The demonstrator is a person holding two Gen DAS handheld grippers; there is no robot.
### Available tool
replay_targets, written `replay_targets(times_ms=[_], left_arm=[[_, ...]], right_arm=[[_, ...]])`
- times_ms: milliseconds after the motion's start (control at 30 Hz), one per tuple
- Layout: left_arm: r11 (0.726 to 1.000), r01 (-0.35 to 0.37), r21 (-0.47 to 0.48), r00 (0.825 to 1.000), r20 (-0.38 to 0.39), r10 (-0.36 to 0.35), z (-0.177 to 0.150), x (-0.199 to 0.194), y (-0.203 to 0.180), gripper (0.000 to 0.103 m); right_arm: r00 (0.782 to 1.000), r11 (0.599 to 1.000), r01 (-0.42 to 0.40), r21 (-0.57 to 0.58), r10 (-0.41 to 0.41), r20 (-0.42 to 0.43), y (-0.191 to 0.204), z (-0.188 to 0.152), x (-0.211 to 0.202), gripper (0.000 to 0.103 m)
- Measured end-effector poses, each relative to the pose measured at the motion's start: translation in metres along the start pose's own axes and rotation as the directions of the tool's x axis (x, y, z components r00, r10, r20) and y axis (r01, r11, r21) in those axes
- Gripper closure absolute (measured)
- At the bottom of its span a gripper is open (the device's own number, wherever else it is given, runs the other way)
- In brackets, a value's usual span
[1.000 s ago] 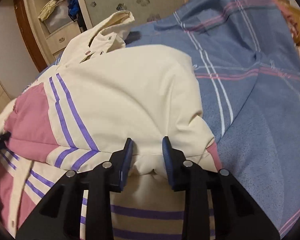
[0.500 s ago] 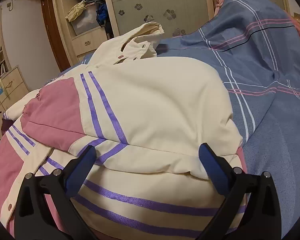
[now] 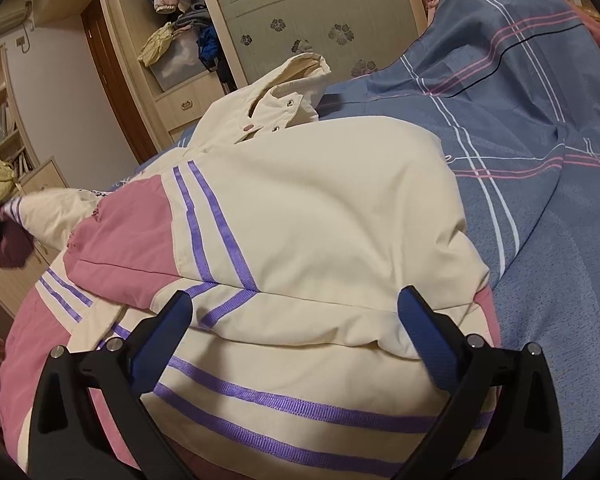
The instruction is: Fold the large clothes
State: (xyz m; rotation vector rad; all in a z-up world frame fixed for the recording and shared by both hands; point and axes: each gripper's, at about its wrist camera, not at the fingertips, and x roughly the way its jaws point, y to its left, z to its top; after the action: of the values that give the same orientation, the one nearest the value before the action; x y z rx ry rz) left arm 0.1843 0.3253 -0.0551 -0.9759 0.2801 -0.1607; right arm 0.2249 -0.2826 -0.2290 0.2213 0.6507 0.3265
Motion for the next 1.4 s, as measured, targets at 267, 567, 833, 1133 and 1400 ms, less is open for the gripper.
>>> replay_targets(times_ms=[267, 567, 833, 1133, 1400], left_arm=[[0.793, 0.199, 0.576, 0.825, -0.536, 0.182, -0.224, 0.122, -0.175, 0.048], [0.566, 0.326, 0.757, 0.724, -0.585, 0.365, -0.346, 0.097, -0.183, 0.013], [0.669, 0.020, 0.743, 0.808, -0.406, 0.426, -0.285, 0.095, -0.144, 0.009], [0.807, -0.339, 0.483, 0.692, -0.453, 0.562, -0.222, 0.150, -0.020, 0.006], [0.794, -0.406, 0.453, 0.752, -0.328, 0.571, -0.204, 0.134, -0.009, 0.007]], right_arm=[[0.991, 0.977, -0.130, 0.169, 0.120, 0.064, -0.025, -0.003, -0.019, 0.001], [0.988, 0.908, -0.146, 0.393, 0.112, 0.109, -0.061, -0.023, -0.080, 0.001], [0.979, 0.872, -0.201, 0.445, 0.186, 0.078, -0.049, -0.001, -0.081, 0.001], [0.975, 0.967, -0.149, 0.206, 0.178, -0.130, 0.038, 0.029, -0.026, 0.081], [0.984, 0.984, -0.175, 0.010, 0.175, -0.019, 0.092, 0.096, -0.015, 0.094]])
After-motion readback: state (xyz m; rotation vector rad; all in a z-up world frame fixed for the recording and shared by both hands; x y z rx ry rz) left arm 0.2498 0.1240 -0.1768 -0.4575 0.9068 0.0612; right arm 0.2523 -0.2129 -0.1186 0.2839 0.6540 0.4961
